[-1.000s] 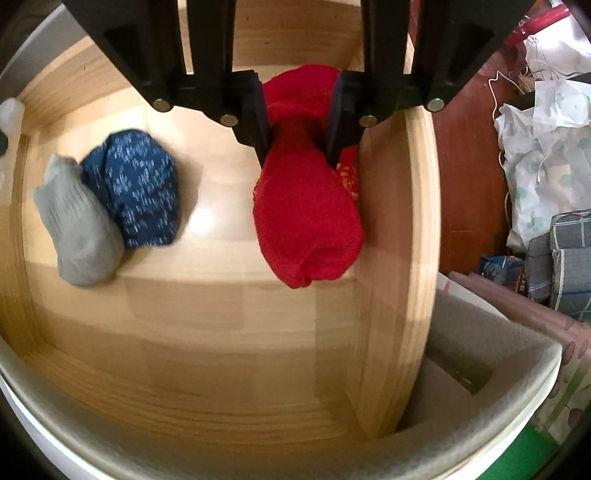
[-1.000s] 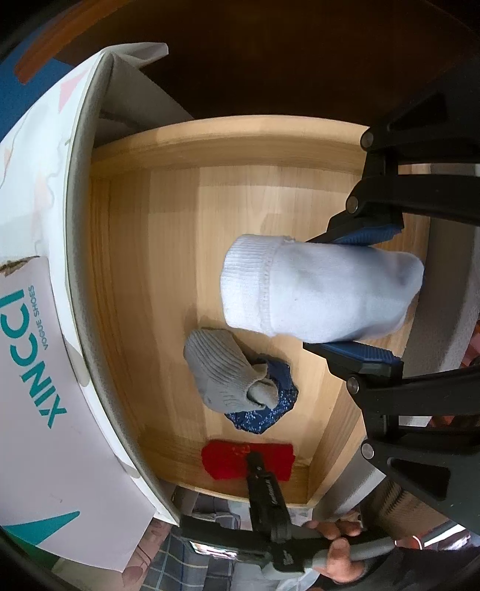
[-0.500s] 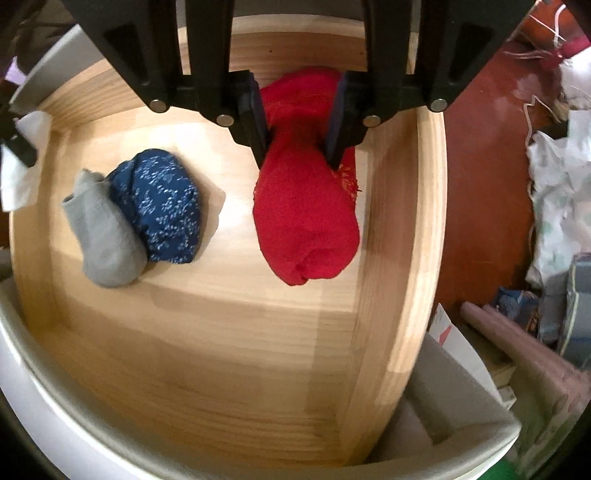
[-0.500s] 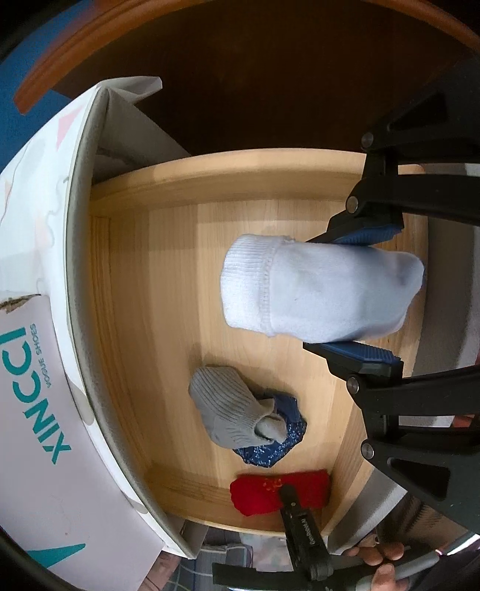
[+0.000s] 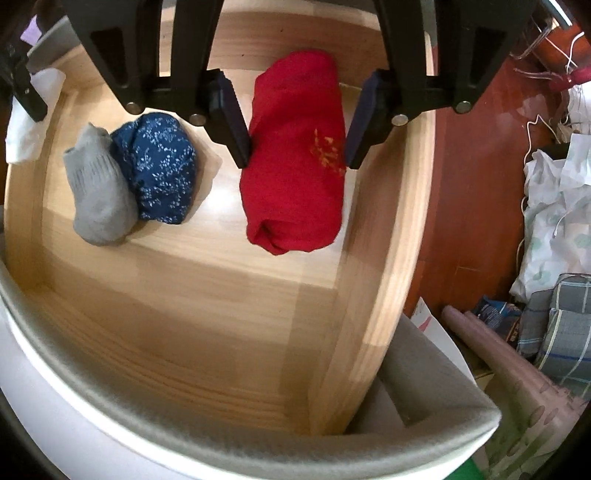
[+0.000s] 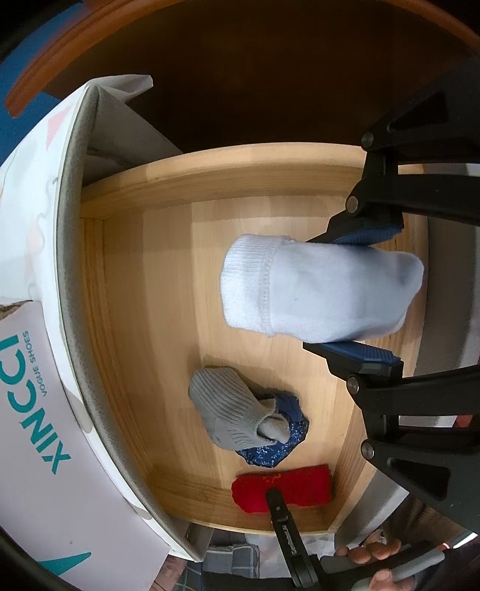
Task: Take underwear out of drawer
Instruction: 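Lift the red cloth with the left gripper up out of the drawer, then carry the red cloth with the left gripper into the white box and release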
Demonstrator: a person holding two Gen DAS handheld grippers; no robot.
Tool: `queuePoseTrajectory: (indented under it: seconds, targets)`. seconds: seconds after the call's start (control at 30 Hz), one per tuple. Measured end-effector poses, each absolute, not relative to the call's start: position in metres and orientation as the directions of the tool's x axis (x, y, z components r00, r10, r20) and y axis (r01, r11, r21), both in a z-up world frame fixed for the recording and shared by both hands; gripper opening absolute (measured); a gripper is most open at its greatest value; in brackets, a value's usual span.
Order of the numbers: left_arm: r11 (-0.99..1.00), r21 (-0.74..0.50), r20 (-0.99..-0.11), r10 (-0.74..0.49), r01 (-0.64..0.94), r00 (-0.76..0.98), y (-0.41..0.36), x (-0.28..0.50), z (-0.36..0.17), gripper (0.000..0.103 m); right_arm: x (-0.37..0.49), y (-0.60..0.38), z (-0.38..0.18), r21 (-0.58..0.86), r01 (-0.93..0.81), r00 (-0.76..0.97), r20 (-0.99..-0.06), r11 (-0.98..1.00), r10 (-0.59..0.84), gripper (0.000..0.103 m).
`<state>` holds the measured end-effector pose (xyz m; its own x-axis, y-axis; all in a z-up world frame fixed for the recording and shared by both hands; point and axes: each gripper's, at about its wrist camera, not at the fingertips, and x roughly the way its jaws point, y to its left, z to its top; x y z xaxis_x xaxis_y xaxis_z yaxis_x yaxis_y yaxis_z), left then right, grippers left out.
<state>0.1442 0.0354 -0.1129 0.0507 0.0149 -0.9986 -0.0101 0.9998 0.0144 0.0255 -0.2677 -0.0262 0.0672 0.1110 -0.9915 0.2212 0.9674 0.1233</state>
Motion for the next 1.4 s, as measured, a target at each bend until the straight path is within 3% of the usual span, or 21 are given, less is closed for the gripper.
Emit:
queuePoseTrajectory:
  seconds: [0.43,0.63,0.8,1.4]
  targets:
    - [0.995,0.094,-0.996,0.093,0.038,0.015,0.019,0.151,-0.134,0.055,0.028,-0.257,-0.028,0.12,0.205,0.058,-0.992,0.971,0.11,0.042]
    - [0.994,0.097,-0.995,0.096,0.047,0.021,0.012,0.148,-0.13,0.039,0.028,-0.258,-0.029,0.131,0.206,0.054,-0.991,0.97,0.122,0.042]
    - [0.995,0.08,-0.996,0.078,0.056,0.03,0.016,0.144,-0.126,0.035,0.029,-0.26,-0.027,0.122,0.207,0.054,-0.992,0.971,0.114,0.042]
    - [0.986,0.066,-0.977,0.033,0.156,0.209,0.021,0.112,-0.044,0.034,0.029,-0.256,-0.03,0.097,0.2,0.052,-0.995,0.975,0.088,0.042]
